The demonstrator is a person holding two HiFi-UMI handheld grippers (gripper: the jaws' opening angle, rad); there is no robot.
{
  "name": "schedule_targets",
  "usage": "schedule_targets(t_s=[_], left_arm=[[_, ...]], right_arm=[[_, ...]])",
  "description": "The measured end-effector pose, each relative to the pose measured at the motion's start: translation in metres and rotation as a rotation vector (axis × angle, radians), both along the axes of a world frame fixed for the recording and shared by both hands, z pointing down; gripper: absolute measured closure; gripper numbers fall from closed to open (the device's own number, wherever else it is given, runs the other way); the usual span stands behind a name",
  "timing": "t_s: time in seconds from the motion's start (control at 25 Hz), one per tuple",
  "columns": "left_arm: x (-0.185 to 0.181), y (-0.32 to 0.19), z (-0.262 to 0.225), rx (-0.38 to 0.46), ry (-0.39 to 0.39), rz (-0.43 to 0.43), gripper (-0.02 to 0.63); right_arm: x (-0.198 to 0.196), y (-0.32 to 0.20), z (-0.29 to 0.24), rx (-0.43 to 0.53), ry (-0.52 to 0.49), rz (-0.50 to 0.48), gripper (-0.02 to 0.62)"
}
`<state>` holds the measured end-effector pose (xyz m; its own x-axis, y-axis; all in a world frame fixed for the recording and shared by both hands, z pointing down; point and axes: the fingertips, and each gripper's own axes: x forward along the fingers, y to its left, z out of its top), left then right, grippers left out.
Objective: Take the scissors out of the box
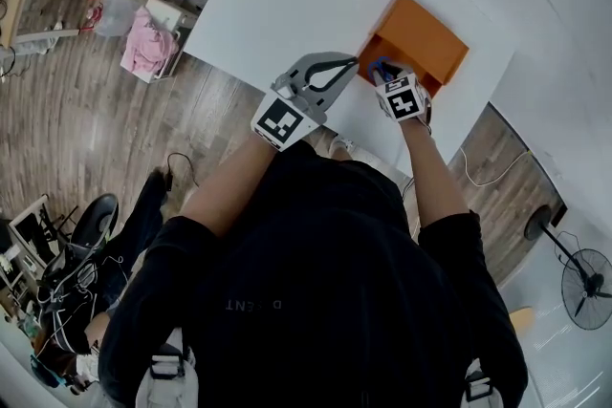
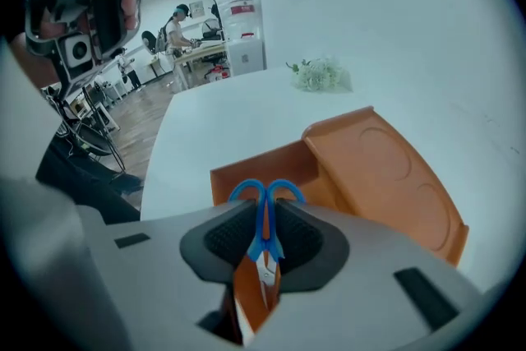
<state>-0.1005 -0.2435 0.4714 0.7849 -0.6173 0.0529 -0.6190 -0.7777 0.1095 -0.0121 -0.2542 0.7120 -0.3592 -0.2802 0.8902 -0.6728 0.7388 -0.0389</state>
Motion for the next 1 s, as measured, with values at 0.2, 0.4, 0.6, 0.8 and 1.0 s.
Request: schedule_targets(t_s=[0.2, 0.4, 0.6, 0.8, 1.0], left_arm=[[0.009, 0.003, -0.01, 0.023, -0.004, 0.017, 0.588], [0.017, 0.004, -0.019, 0.038, -0.007, 0.037, 0.588], [0.023, 0.004, -0.026, 0.06, -0.019, 0.052, 0.588], [0.029, 0.002, -0.036, 0.07, -0.026, 0.058, 0.588], [0.034, -0.002, -0.046, 0.073, -0.033, 0.068, 0.588]], right_arm=[[0.0, -0.001, -0.027, 0.06, -0.068, 0.034, 0.511], [0.003, -0.006, -0.052, 0.146, -0.112, 0.06, 0.511], [0.009, -0.009, -0.075, 0.222, -0.179, 0.103, 0.511], [0.018, -0.011, -0.103, 0.239, -0.278, 0.17, 0.511], [0.02, -0.014, -0.145, 0.273, -0.376, 0.192, 0.509]])
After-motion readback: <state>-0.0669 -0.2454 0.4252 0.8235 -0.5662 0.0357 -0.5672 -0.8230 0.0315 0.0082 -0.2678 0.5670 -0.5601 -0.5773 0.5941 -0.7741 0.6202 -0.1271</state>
